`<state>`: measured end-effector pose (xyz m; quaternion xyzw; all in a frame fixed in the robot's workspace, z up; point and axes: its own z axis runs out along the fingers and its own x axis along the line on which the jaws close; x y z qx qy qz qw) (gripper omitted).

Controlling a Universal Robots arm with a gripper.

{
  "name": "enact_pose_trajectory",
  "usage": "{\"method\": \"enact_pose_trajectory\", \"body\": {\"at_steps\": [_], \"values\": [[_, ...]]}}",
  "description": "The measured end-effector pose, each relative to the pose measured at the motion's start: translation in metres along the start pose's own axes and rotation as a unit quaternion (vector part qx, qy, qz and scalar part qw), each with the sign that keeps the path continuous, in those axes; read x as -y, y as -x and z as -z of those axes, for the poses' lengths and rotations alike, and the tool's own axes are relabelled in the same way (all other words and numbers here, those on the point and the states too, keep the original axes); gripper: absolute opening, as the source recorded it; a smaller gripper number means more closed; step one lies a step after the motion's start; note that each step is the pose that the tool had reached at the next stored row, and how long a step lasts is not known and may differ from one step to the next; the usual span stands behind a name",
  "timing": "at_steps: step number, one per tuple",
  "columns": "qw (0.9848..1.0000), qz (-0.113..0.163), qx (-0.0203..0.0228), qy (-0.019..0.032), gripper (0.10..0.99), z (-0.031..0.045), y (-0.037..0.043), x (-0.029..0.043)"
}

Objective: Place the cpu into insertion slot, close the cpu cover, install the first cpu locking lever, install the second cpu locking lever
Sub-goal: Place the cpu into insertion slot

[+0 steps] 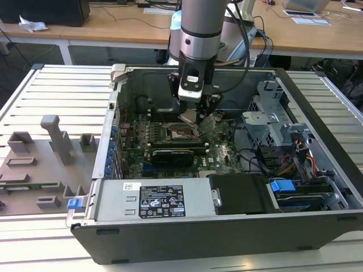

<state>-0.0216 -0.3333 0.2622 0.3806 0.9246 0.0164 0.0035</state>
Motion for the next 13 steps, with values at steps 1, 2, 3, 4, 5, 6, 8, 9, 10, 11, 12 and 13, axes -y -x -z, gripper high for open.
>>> {"method": "enact_pose_trajectory", "body": {"at_steps": [1, 2, 3, 4, 5, 6, 8, 9, 10, 11, 12, 13], "values": [[1.0000, -0.004, 0.0003, -0.0001, 0.545, 0.0000, 0.0000, 0.0000], [1.0000, -0.009, 0.0008, -0.0004, 0.545, 0.0000, 0.0000, 0.0000], [0.9999, -0.016, 0.0016, -0.0009, 0.545, 0.0000, 0.0000, 0.0000], [0.9997, -0.022, 0.0024, -0.0015, 0.545, 0.0000, 0.0000, 0.0000], [0.9996, -0.029, 0.0031, -0.0019, 0.545, 0.0000, 0.0000, 0.0000], [0.9994, -0.033, 0.0035, -0.0022, 0.545, 0.0000, 0.0000, 0.0000], [0.9990, -0.045, 0.0046, -0.0028, 0.545, 0.0000, 0.0000, 0.0000], [0.9988, -0.049, 0.0050, -0.0030, 0.545, -0.0001, 0.0000, 0.0000], [0.9986, -0.053, 0.0054, -0.0033, 0.545, -0.0001, 0.0000, 0.0000], [0.9983, -0.058, 0.0059, -0.0036, 0.545, -0.0001, 0.0000, 0.0000], [0.9981, -0.061, 0.0062, -0.0039, 0.545, -0.0001, 0.0000, 0.0000], [0.9978, -0.066, 0.0066, -0.0041, 0.545, -0.0001, 0.0000, 0.0000]]}}
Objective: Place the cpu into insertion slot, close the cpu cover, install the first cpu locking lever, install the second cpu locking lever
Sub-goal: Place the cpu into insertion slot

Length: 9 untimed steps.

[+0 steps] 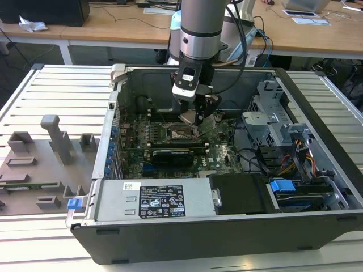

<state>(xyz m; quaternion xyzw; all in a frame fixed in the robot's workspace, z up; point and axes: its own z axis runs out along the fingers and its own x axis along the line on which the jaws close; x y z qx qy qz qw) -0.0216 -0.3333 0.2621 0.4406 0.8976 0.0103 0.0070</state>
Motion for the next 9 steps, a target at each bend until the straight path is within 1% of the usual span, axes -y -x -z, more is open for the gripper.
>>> {"method": "enact_pose_trajectory", "body": {"at_steps": [5, 9], "values": [[0.9997, -0.022, 0.0024, -0.0015, 0.545, 0.0000, 0.0000, 0.0000], [0.9990, -0.044, 0.0046, -0.0029, 0.545, 0.0000, 0.0000, 0.0000]]}}
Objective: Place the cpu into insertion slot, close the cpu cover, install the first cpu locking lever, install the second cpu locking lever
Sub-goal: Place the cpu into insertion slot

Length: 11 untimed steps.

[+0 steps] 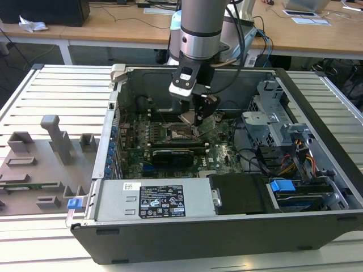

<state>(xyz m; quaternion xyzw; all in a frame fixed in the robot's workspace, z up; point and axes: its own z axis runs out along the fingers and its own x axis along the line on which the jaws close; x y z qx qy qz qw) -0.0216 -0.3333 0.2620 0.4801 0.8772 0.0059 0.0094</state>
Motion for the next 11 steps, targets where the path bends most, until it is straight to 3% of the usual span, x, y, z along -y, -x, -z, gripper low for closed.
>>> {"method": "enact_pose_trajectory", "body": {"at_steps": [11], "values": [[0.9990, -0.045, 0.0020, -0.0012, 0.545, 0.0000, 0.0000, 0.0000]]}}
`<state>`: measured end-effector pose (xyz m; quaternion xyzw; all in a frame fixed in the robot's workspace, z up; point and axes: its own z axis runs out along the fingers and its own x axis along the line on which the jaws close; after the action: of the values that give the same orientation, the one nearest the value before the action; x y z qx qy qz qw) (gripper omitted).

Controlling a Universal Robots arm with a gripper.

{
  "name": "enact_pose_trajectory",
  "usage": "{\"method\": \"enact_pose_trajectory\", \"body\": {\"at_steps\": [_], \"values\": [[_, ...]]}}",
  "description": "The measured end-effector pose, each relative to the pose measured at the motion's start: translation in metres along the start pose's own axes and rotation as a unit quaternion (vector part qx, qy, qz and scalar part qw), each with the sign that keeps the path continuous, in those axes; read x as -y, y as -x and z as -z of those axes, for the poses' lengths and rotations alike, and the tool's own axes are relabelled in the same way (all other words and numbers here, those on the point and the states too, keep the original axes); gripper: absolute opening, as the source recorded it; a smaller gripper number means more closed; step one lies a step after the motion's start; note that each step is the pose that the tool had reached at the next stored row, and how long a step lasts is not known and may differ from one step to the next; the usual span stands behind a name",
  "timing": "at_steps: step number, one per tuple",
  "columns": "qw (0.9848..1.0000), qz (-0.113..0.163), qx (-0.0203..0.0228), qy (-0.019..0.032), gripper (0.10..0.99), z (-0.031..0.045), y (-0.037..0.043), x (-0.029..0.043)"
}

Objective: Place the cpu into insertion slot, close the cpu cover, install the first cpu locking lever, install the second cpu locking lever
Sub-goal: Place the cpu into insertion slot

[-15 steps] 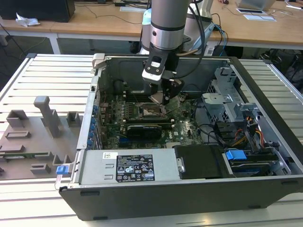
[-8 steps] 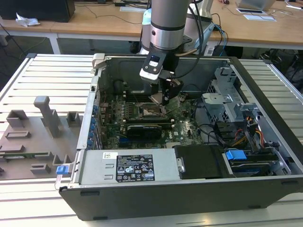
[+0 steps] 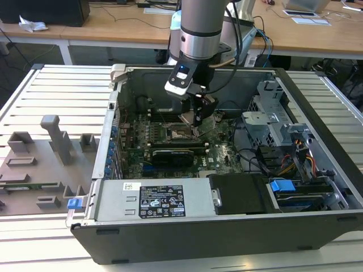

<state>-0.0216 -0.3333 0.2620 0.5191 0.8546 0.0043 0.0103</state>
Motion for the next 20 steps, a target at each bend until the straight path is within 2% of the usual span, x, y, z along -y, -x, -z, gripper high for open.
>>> {"method": "enact_pose_trajectory", "body": {"at_steps": [6, 12, 17, 20], "values": [[0.9997, -0.023, 0.0014, -0.0008, 0.545, 0.0000, 0.0000, 0.0000], [0.9988, -0.049, 0.0042, -0.0023, 0.545, -0.0001, 0.0000, 0.0000], [0.9963, -0.086, 0.0098, -0.0052, 0.545, -0.0001, 0.0000, 0.0000], [0.9950, -0.099, 0.0111, -0.0060, 0.545, -0.0001, 0.0000, 0.0000]]}}
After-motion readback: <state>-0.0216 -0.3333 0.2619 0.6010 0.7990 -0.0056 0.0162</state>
